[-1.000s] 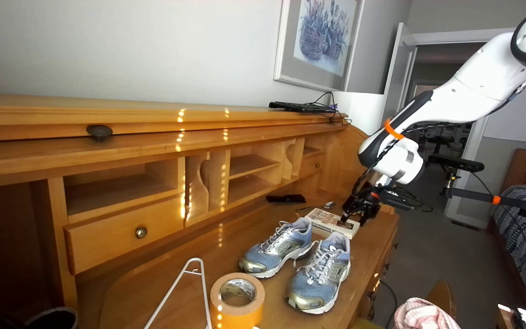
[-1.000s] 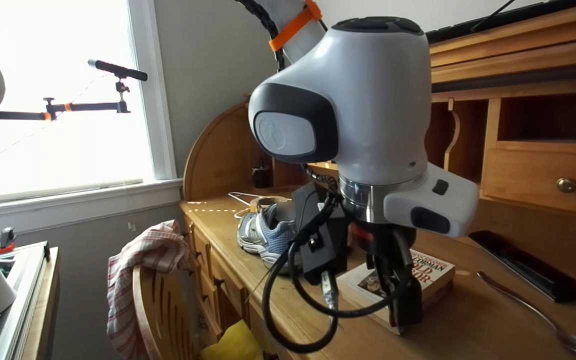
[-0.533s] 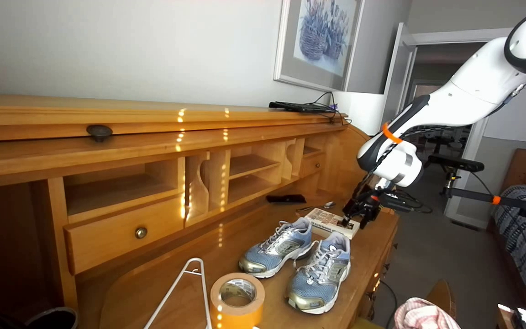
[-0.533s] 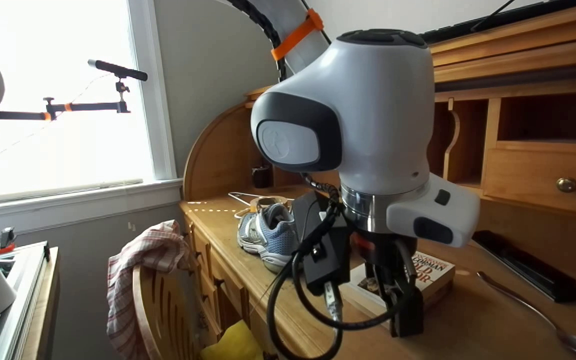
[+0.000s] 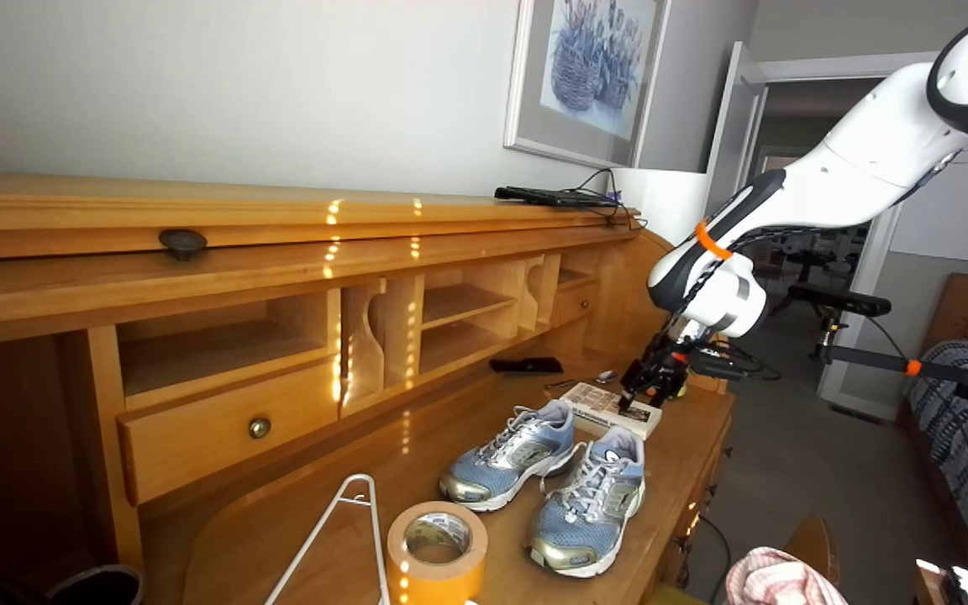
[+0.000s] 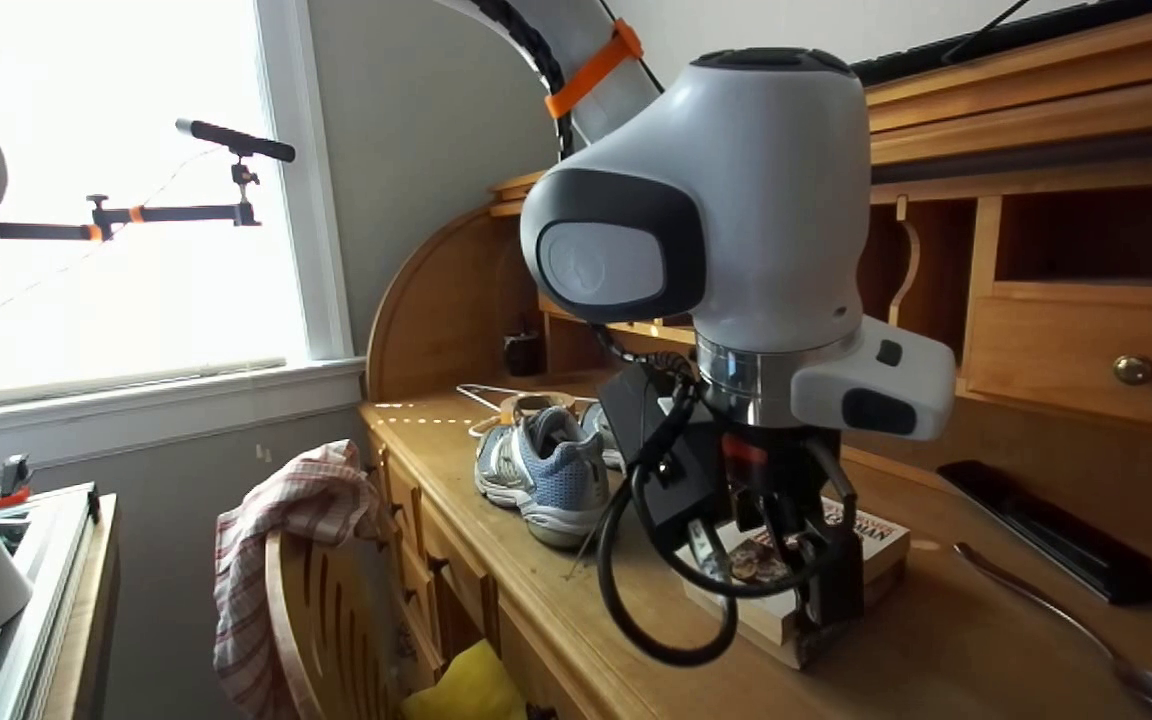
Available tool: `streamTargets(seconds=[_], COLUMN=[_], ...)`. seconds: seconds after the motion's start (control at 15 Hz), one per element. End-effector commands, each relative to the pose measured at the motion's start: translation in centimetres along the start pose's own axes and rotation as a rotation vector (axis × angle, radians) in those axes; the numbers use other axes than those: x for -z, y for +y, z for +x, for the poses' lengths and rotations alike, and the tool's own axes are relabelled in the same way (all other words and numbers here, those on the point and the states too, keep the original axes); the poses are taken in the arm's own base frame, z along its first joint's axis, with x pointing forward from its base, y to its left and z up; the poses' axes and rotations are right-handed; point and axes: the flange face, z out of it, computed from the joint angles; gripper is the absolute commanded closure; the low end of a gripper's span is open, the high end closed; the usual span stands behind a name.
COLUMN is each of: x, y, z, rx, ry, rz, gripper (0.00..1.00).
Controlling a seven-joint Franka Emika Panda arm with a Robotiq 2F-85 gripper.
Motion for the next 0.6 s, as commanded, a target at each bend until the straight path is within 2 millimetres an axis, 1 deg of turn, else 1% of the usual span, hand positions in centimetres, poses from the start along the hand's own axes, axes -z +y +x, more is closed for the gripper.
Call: streamTargets(seconds=[0.0,0.33,0.53], x=[-0.3,-0.6,0.4], y=[-1.0,-2.5,-3.4], z=[0.7,1.1,1.2], rx=[0.044,0.091,0.114], ry=[-0.025,-0.061,-0.064], rz=[0.009,0.015,0.012], gripper=[0.00,0.00,0.00])
